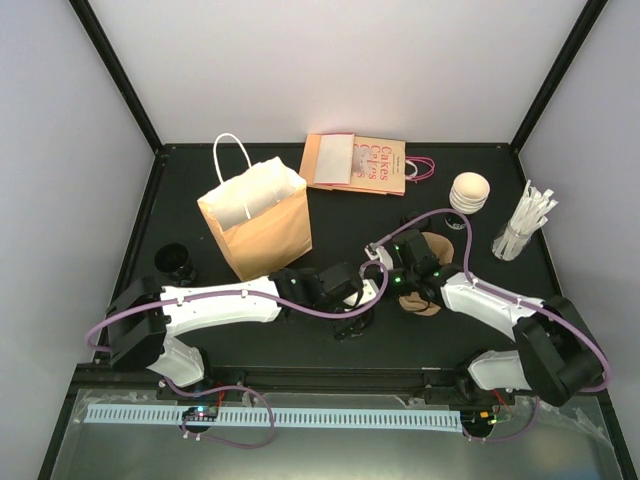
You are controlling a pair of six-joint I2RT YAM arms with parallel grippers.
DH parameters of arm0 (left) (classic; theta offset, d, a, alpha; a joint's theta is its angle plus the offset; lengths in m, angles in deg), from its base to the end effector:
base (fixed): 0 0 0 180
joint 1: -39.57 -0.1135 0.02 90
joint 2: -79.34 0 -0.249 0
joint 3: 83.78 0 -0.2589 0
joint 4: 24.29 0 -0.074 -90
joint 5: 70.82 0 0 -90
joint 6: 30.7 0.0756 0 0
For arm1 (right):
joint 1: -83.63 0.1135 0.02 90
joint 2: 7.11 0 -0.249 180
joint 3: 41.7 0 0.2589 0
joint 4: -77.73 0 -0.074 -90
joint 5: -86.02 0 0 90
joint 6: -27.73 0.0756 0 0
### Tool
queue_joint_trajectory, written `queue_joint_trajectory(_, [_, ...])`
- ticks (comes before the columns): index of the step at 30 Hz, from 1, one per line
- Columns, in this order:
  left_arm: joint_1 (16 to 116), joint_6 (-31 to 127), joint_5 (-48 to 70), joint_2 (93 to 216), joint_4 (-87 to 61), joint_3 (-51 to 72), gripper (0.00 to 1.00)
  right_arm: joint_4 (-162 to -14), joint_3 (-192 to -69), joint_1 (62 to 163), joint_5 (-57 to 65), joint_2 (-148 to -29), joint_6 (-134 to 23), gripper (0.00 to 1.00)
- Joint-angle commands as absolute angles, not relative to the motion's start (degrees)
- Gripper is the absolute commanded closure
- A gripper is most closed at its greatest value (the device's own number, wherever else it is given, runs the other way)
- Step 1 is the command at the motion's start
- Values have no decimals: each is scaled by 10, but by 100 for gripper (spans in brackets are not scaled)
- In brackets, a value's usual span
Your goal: Pack the takeout coffee
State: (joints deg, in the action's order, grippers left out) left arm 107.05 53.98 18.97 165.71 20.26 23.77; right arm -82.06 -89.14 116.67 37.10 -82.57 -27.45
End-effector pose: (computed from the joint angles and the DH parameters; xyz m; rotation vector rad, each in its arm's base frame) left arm 0.1276 -0.3084 0.1722 1.3770 2.2817 -0.4504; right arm 0.2020 0.1907 0.1352 -0.3307 2.6008 1.3596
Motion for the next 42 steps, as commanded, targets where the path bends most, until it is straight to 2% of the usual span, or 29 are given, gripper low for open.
queue_joint_trajectory(1, [1080, 540, 141, 1704, 266, 270, 37, -818, -881, 1173, 378, -803, -277, 66])
queue_joint_trajectory(29, [1080, 540, 148, 1708, 274, 267, 38, -968, -699, 1160, 375, -839, -241, 69])
queue_joint_trajectory(42, [1084, 535, 151, 1717, 282, 261, 38, -1020, -667, 1166, 381, -869, -224, 71])
